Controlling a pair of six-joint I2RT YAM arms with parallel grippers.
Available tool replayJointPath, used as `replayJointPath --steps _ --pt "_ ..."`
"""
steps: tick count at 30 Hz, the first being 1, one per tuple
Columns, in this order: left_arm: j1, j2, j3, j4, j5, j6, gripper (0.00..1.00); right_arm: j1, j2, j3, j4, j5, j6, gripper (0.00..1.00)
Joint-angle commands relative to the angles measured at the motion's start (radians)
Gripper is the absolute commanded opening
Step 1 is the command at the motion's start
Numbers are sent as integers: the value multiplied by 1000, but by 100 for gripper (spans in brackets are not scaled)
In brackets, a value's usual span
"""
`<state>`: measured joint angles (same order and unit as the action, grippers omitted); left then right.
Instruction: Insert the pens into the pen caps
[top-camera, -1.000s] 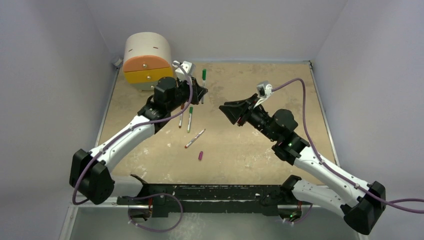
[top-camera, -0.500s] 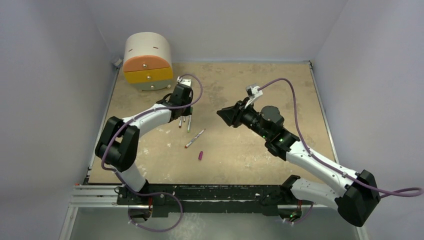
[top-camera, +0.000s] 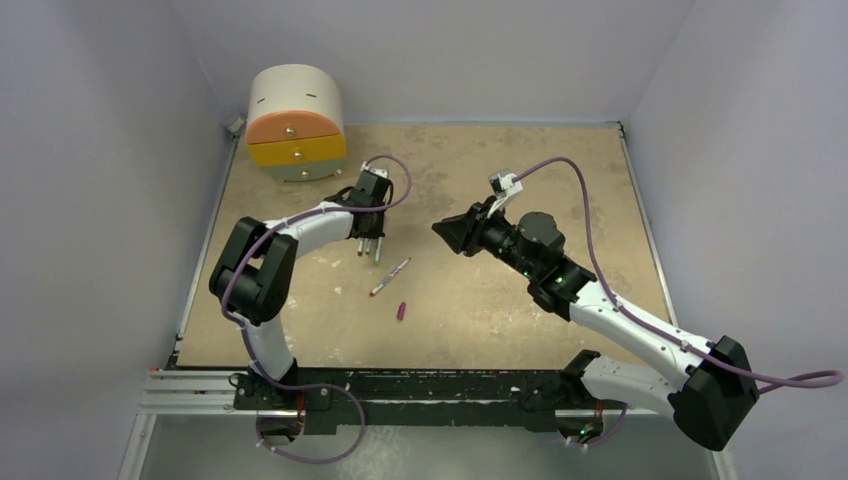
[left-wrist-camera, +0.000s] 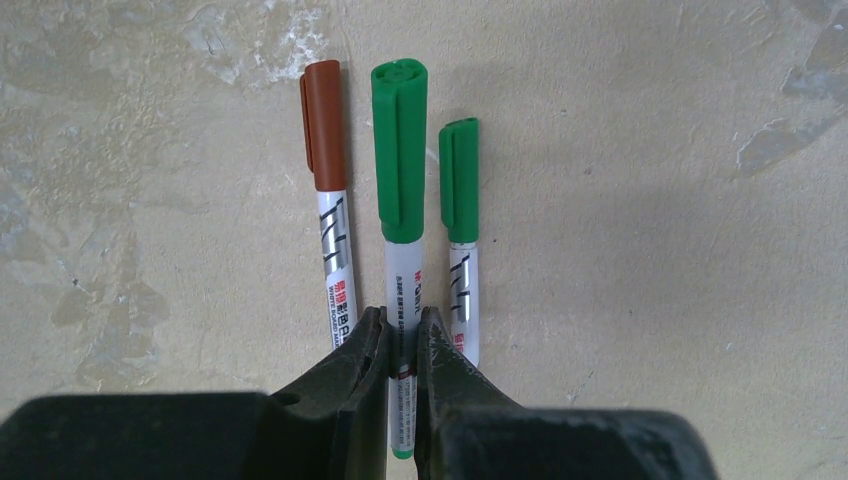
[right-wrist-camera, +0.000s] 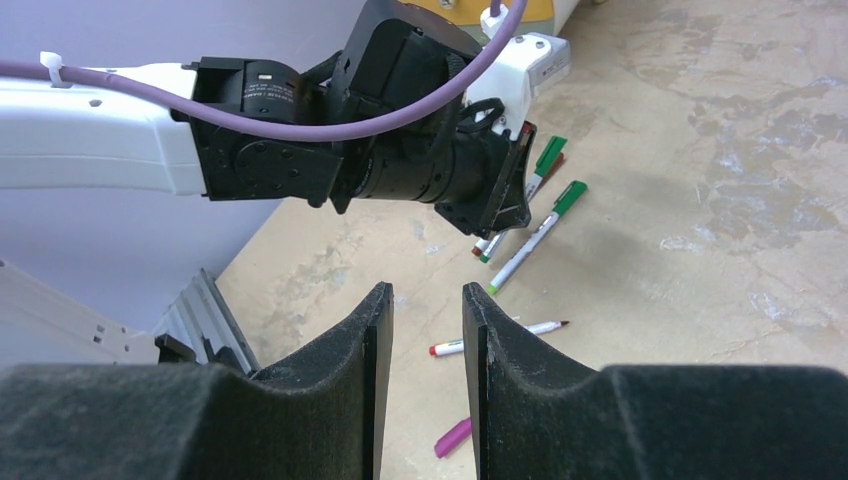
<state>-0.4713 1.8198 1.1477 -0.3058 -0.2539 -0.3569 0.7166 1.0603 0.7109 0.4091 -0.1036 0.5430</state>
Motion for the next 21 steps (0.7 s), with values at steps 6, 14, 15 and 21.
replayJointPath --steps 6,14,15,21 --pt "8 23 47 -1 -3 -16 4 -5 -17 -8 45 -4 0 33" --pt "8 14 45 -9 -5 -13 12 -6 -24 -16 40 1 4 33" --pt "8 10 46 -11 -3 -12 13 -6 -24 -16 42 1 4 33" --pt "8 -28 66 -34 5 -5 17 -6 -14 -22 54 -8 4 33"
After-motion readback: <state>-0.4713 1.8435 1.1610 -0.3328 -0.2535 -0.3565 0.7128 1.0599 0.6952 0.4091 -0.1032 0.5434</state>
